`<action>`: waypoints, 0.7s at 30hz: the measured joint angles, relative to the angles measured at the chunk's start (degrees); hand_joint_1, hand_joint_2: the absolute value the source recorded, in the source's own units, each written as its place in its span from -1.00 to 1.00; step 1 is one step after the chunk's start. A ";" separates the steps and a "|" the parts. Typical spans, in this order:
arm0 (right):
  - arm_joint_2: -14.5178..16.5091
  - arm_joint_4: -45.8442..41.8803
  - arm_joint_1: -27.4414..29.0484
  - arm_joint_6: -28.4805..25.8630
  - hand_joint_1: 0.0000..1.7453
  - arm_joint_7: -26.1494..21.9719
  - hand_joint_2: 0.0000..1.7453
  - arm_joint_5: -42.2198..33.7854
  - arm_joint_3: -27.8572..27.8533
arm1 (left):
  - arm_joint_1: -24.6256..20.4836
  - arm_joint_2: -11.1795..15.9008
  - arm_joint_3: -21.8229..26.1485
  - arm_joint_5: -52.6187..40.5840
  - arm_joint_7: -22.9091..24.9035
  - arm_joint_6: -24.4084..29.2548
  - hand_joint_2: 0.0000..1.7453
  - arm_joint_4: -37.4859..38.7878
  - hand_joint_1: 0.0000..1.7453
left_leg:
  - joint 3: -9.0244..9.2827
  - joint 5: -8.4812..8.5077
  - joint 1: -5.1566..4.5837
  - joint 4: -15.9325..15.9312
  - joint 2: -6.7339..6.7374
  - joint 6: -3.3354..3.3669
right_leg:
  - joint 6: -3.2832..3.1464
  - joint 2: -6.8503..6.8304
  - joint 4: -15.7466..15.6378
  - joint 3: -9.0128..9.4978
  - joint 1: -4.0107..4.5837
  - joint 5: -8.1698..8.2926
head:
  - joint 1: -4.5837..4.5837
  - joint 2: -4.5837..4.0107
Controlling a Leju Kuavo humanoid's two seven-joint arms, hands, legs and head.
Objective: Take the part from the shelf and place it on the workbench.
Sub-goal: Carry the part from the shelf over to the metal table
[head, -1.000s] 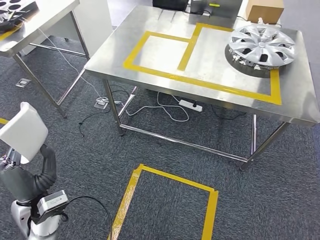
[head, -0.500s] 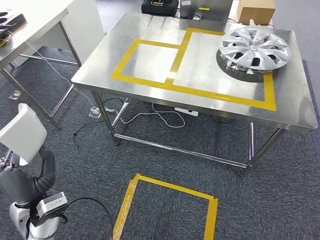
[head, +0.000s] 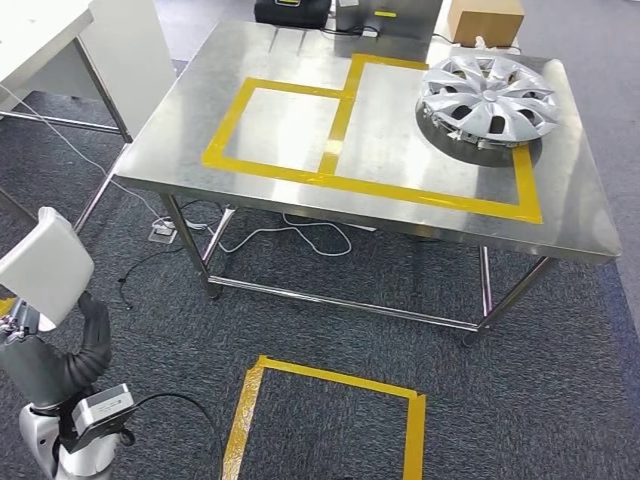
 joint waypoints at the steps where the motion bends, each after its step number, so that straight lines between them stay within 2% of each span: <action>1: 0.00 0.00 0.04 0.00 -1.00 0.01 -1.00 0.04 -0.01 | -0.01 0.00 -0.01 0.00 0.00 0.00 1.00 0.00 1.00 | 0.29 -0.20 -0.03 0.00 0.15 0.00 | -0.06 -0.06 -1.08 0.25 0.01 1.09 | 0.01 0.00; 4: 0.00 0.00 0.04 0.00 -1.00 0.01 -1.00 0.10 -0.02 | -0.02 0.00 -0.01 -0.01 0.00 0.00 1.00 0.00 1.00 | 0.59 -0.40 -0.05 0.00 0.30 -0.01 | -0.17 -0.17 -2.61 0.77 0.04 2.26 | 0.02 0.00; 5: -0.01 0.00 0.01 0.01 -1.00 0.01 -1.00 0.17 -0.04 | -0.09 0.00 -0.01 -0.08 0.00 0.01 1.00 0.00 1.00 | 1.03 -0.84 -0.17 0.00 0.53 -0.20 | -0.47 -0.77 -5.29 2.03 0.26 3.52 | -0.04 0.00; 7: -0.02 0.00 -0.09 0.04 -1.00 0.13 -1.00 0.31 -0.18 | -0.34 -0.02 -0.05 -0.27 0.00 0.01 1.00 0.01 1.00 | 2.13 -1.80 -0.32 -0.22 1.21 -0.89 | -1.25 -1.64 -10.84 4.65 0.78 5.66 | -0.24 0.00; 8: -0.02 0.00 -0.11 0.07 -1.00 0.23 -1.00 0.37 -0.27 | -0.50 -0.03 -0.09 -0.36 0.00 0.01 1.00 0.02 1.00 | 2.68 -2.28 -0.41 -0.37 1.46 -1.38 | -1.67 -1.95 -13.04 5.88 0.88 6.18 | -0.32 0.01; 10: -0.02 0.00 -0.08 0.20 -1.00 0.43 -1.00 0.45 -0.40 | -0.73 -0.03 -0.13 -0.42 0.00 0.01 1.00 0.02 1.00 | 2.75 -3.06 -0.27 0.61 0.62 -2.11 | -2.14 -1.56 -13.95 6.74 0.54 6.05 | -0.53 0.01; 11: -0.02 0.00 -0.13 0.33 -1.00 0.57 -1.00 0.49 -0.43 | -0.81 0.01 -0.14 -0.42 0.00 0.01 1.00 0.02 1.00 | 1.94 -4.01 -0.16 2.59 -0.10 -2.45 | -2.37 -1.42 -14.32 7.23 0.32 6.01 | -0.67 0.01; 12: -0.02 0.00 -0.21 0.47 -1.00 0.71 -1.00 0.52 -0.44 | -0.84 0.05 -0.14 -0.43 0.00 0.01 1.00 0.03 1.00 | 0.35 -5.30 0.03 5.77 -0.78 -2.73 | -2.60 -1.26 -14.48 7.60 0.24 5.85 | -0.81 0.00; 14: -0.02 0.00 -0.38 0.79 -1.00 0.97 -1.00 0.55 -0.46 | -0.79 0.20 -0.14 -0.42 0.00 0.00 1.00 0.13 1.00 | -4.03 -7.69 0.41 13.09 -1.20 -3.16 | -2.88 -0.83 -14.52 8.23 0.18 5.34 | -0.90 0.00; 15: -0.02 0.00 -0.38 0.89 -1.00 1.07 -1.00 0.55 -0.47 | -0.75 0.27 -0.14 -0.40 0.00 0.00 1.00 0.17 1.00 | -5.64 -7.70 0.59 15.20 -1.22 -3.33 | -2.87 -0.56 -14.52 8.62 0.14 5.02 | -0.92 0.00; 16: -0.02 0.00 -0.35 0.96 -1.00 1.13 -1.00 0.56 -0.49 | -0.75 0.33 -0.14 -0.40 0.00 0.00 1.00 0.21 1.00 | -6.30 -6.46 0.76 15.20 -1.22 -3.46 | -2.76 -0.29 -14.51 9.12 0.08 4.68 | -0.94 0.00; 17: -0.02 0.00 -0.31 0.99 -1.00 1.17 -1.00 0.56 -0.50 | -0.76 0.37 -0.14 -0.39 0.00 0.00 1.00 0.22 1.00 | -5.90 -4.15 0.91 13.06 -1.22 -3.57 | -2.58 -0.03 -14.49 9.69 -0.01 4.30 | -0.93 0.00; 18: -0.02 0.00 -0.27 1.03 -1.00 1.21 -1.00 0.56 -0.51 | -0.77 0.40 -0.14 -0.38 0.00 0.00 1.00 0.22 1.00 | -4.74 -1.30 1.07 9.38 -1.23 -3.66 | -2.34 0.19 -14.49 10.30 -0.10 3.87 | -0.96 0.00; 19: -0.03 0.00 -0.25 1.06 -1.00 1.21 -1.00 0.57 -0.52 | -0.81 0.43 -0.14 -0.37 0.00 -0.01 1.00 0.25 1.00 | -3.46 0.67 1.13 5.94 -1.30 -3.68 | -2.00 0.36 -14.47 10.63 -0.11 3.42 | -0.98 -0.01; 20: -0.04 0.00 -0.31 1.09 -1.00 1.21 -1.00 0.57 -0.53 | -0.87 0.44 -0.14 -0.34 0.00 -0.01 1.00 0.27 1.00 | -2.34 1.73 1.16 3.04 -1.39 -3.53 | -1.59 0.54 -14.41 10.77 -0.06 3.03 | -1.08 -0.01; 21: -0.05 0.00 -0.38 1.11 -1.00 1.21 -1.00 0.60 -0.54 | -0.91 0.44 -0.15 -0.33 0.00 -0.02 1.00 0.31 1.00 | -1.71 1.96 1.13 1.35 -1.47 -3.29 | -1.17 0.64 -14.45 10.73 0.00 2.76 | -1.01 -0.01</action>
